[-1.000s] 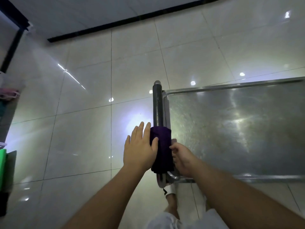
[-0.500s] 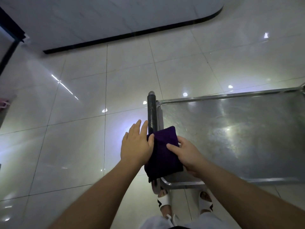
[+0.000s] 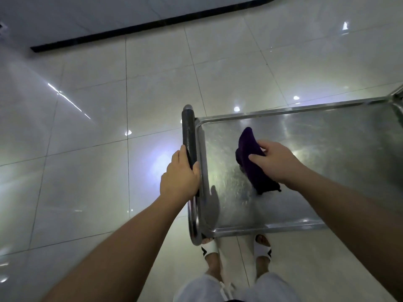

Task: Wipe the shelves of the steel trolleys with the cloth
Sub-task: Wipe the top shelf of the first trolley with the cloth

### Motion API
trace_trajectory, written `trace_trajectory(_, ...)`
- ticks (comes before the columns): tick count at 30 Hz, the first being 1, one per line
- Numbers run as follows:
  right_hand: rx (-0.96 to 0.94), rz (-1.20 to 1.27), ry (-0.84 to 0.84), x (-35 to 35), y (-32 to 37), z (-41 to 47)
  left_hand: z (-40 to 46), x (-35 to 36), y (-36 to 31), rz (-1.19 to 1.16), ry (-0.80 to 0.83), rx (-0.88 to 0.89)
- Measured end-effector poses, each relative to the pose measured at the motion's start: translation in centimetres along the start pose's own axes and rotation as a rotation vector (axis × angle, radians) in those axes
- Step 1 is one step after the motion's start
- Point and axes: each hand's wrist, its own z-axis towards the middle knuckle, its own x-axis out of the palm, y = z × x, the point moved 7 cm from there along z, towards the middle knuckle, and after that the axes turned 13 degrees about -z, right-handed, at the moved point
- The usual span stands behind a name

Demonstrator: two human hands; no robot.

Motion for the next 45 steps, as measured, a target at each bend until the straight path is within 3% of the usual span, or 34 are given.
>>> trace_trajectory(4, -0.163, -0.403, -0.193, 2.5, 0.7, 1.3, 0.9, 0.9, 0.2, -0.030, -0.015, -0.090)
trace_trajectory(6, -0.260, -0.547, -0.191, 6.3, 0.8, 0.5, 1.3, 1.2, 0.2, -0.048, -0.032, -0.101)
trace_trajectory(10, -0.530, -0.902, -0.006, 16.8, -1.1, -3.7, 1.8, 1.8, 0.2, -0.087, -0.068, -0.129)
trace_trajectory(13, -0.643, -0.937, 0.281, 22.9, -4.4, -7.3, 1.9, 2.3, 0.5, -0.150, -0.076, -0.142)
trace_trajectory(20, -0.407, -0.706, 0.100, 24.3, -5.9, -5.4, 3.6, 2.9, 0.7, -0.297, -0.112, -0.177)
trace_trajectory(29, -0.291, -0.739, 0.077, 28.3, -5.1, 0.0, 4.3, 4.0, 1.9, -0.210, -0.248, -0.151)
trace_trajectory(37, -0.293, -0.859, 0.067, 23.2, -0.5, 13.3, 4.5, 4.2, 2.4, -0.135, -0.310, -0.142)
trace_trajectory(45, -0.164, -0.833, -0.143, 16.2, 0.4, 26.8, 4.5, 4.1, 2.3, -0.082, -0.321, -0.128)
